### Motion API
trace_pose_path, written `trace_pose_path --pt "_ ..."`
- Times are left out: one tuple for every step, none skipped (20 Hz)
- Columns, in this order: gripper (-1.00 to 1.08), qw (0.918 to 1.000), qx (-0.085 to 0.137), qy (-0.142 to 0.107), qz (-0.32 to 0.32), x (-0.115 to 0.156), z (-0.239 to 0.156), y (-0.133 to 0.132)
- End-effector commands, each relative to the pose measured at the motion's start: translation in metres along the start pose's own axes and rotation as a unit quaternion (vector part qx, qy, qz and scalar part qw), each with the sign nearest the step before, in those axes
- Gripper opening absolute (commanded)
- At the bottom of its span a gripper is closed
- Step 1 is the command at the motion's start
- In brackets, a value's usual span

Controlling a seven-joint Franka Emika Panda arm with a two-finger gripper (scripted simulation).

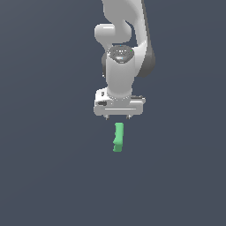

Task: Pick up the object and move it to a goal position.

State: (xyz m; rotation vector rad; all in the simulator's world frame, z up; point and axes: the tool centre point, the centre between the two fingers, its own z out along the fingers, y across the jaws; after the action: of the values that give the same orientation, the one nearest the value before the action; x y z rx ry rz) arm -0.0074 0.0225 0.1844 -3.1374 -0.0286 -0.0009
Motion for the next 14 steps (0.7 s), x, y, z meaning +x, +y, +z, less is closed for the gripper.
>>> trace_pose_path --pt "1.0 1.0 0.0 0.0 0.0 0.0 0.0 0.0" --pt "1.0 1.0 0.0 0.0 -0.001 0.0 0.0 0.0" --pt "1.0 1.0 0.0 -0.001 -0.002 -0.001 0.0 -0.002" --pt "1.0 1.0 0.0 -0.002 -0.005 -0.001 0.001 -0.004" --pt "1.0 0.9999 0.0 -0.004 -0.009 -0.002 0.002 -0.007" --pt "1.0 0.9999 0.0 -0.006 -0.014 -0.003 0.003 -0.011" --pt "1.0 0.9997 0.0 -0.009 -0.021 -0.005 0.003 -0.015" --pt "1.0 0.9996 -0.001 -0.011 -0.026 -0.006 0.004 -0.019" --pt "1.0 0.9995 -0.001 -0.013 -0.03 -0.007 0.005 -0.022" --pt "1.0 0.9993 -0.001 -0.014 -0.034 -0.008 0.005 -0.024" --pt "1.0 0.9993 -0.001 -0.015 -0.035 -0.009 0.005 -0.025" --pt "1.0 0.9992 -0.001 -0.015 -0.036 -0.009 0.005 -0.025" --pt "1.0 0.9993 -0.001 -0.015 -0.036 -0.009 0.005 -0.025" --pt "1.0 0.9993 -0.001 -0.014 -0.034 -0.008 0.005 -0.024"
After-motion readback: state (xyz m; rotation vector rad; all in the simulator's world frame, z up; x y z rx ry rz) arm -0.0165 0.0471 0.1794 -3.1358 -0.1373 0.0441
